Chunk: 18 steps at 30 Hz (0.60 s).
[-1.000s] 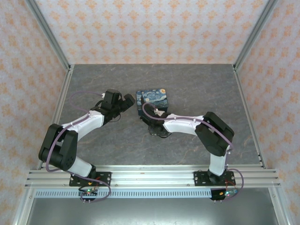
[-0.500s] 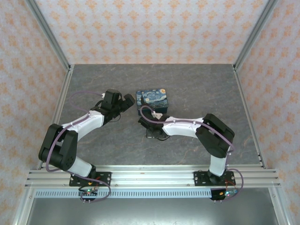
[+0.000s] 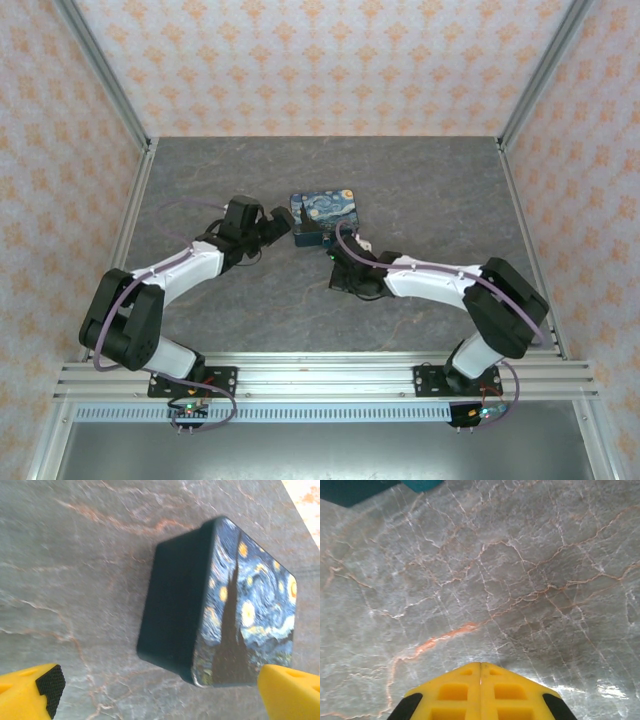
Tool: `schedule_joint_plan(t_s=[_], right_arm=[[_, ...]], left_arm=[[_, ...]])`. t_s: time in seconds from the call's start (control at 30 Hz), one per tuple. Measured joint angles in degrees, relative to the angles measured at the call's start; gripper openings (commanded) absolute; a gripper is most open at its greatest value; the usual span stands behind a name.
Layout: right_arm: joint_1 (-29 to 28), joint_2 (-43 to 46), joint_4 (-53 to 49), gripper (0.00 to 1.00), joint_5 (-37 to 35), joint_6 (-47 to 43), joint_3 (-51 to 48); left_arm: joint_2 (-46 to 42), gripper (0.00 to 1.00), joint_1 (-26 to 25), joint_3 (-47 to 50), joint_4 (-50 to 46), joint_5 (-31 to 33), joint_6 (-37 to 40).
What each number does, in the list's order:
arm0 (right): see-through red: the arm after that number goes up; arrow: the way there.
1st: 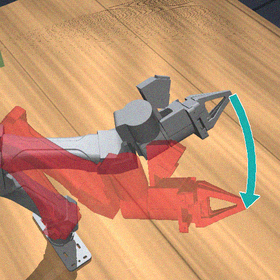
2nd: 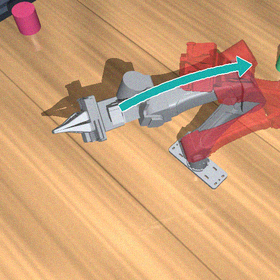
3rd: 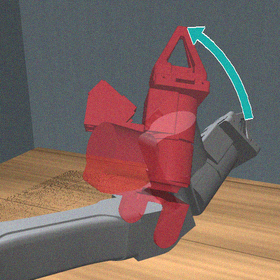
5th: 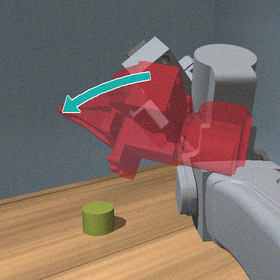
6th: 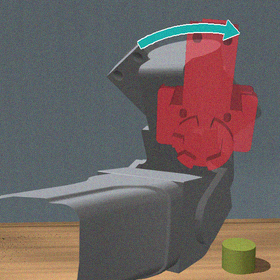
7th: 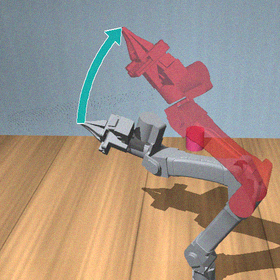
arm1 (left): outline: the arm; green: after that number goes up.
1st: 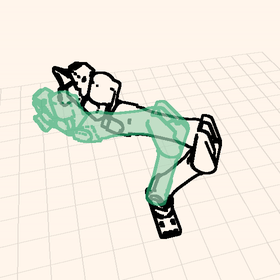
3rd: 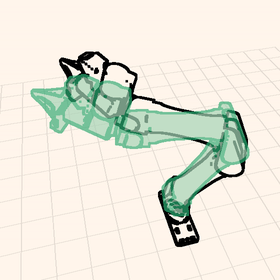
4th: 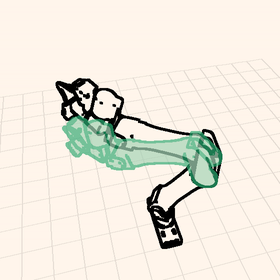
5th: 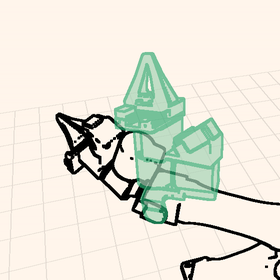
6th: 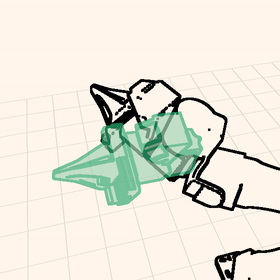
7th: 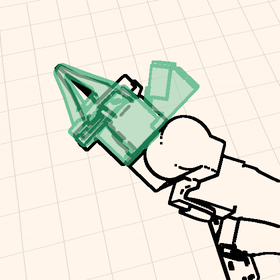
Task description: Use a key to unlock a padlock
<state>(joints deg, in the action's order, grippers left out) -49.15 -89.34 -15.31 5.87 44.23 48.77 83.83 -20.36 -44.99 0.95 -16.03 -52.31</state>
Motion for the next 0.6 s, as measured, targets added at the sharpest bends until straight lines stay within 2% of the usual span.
schedule_joint_plan(t_s=[0.3, 0.6], right_arm=[[4.76, 3.80, 5.05, 0.00, 2.10, 1.49, -0.57], [10.93, 6.71, 14.71, 0.00, 6.45, 7.48, -4.26]], left_arm=[[3.43, 0.95, -5.01, 1.20, 8.63, -4.57, -8.61], [5.46, 0.86, -8.35, 3.15, 16.06, -5.01, -21.42]])
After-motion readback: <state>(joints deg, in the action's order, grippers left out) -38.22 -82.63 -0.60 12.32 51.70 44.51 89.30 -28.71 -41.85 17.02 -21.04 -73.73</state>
